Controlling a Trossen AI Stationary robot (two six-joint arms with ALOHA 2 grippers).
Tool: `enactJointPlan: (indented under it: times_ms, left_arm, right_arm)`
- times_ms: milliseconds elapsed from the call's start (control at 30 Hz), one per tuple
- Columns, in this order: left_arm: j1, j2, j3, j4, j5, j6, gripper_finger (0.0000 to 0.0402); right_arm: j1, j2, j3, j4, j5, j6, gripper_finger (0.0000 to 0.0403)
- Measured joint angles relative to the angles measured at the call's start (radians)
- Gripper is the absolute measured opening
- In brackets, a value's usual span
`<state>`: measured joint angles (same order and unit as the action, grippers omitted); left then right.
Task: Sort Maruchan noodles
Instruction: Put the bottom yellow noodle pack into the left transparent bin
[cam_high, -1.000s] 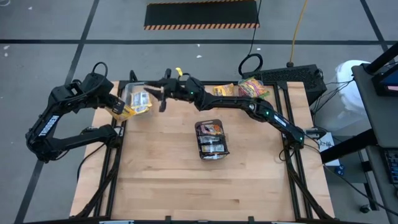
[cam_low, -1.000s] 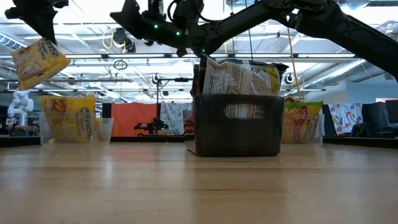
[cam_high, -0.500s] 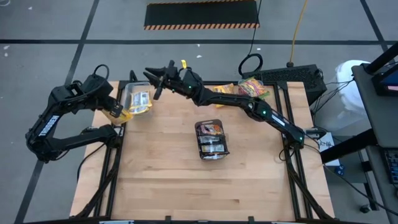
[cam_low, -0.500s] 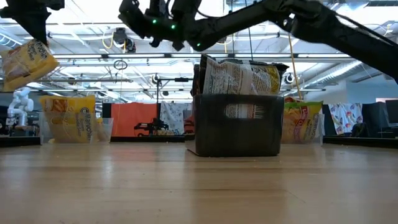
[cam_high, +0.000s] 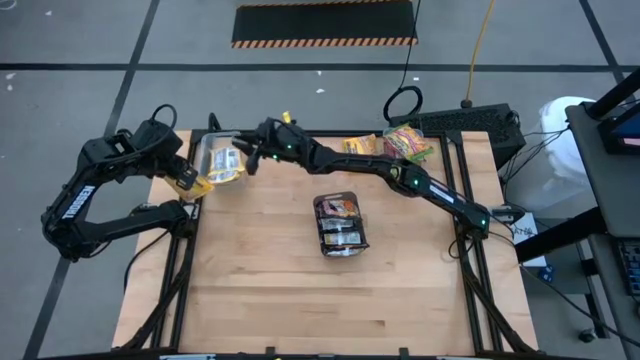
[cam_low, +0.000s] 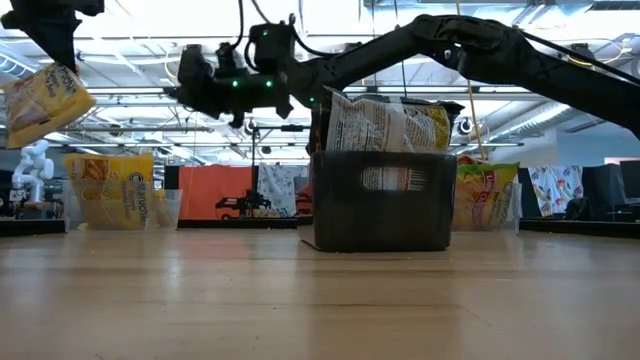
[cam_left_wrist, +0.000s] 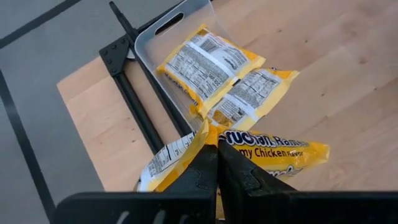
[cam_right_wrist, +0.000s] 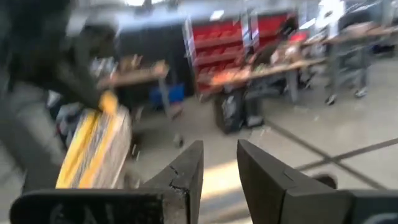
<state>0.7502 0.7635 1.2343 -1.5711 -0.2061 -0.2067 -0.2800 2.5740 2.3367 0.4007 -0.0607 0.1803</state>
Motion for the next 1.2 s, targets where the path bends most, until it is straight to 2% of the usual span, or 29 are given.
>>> enactJointPlan:
  times_ms: [100,467,800,967,1200]
  left_arm:
    - [0.000,0.000,0.000,0.000,0.019,0.005,0.0003]
    - [0.000,0.000,0.000,0.000,0.049,-0.008,0.0003]
    - [0.000,0.011,0.000,0.103,0.049,-0.011,0.0003]
    - [0.000,0.053,0.000,0.144,0.049,-0.003,0.0003]
    - [0.000,0.128,0.000,0.191,0.048,0.012,0.0003]
  right_arm:
    - [-0.003,0.000,0.000,-0.108,-0.073,-0.079,0.0091]
    - [-0.021,-0.001,0.000,-0.321,-0.066,-0.470,0.0091]
    - [-0.046,-0.001,0.000,-0.352,-0.055,-0.518,0.0091]
    - [-0.041,-0.001,0.000,-0.388,-0.147,-0.623,0.0091]
    - [-0.019,-0.001,0.000,-0.401,-0.154,-0.781,0.0089]
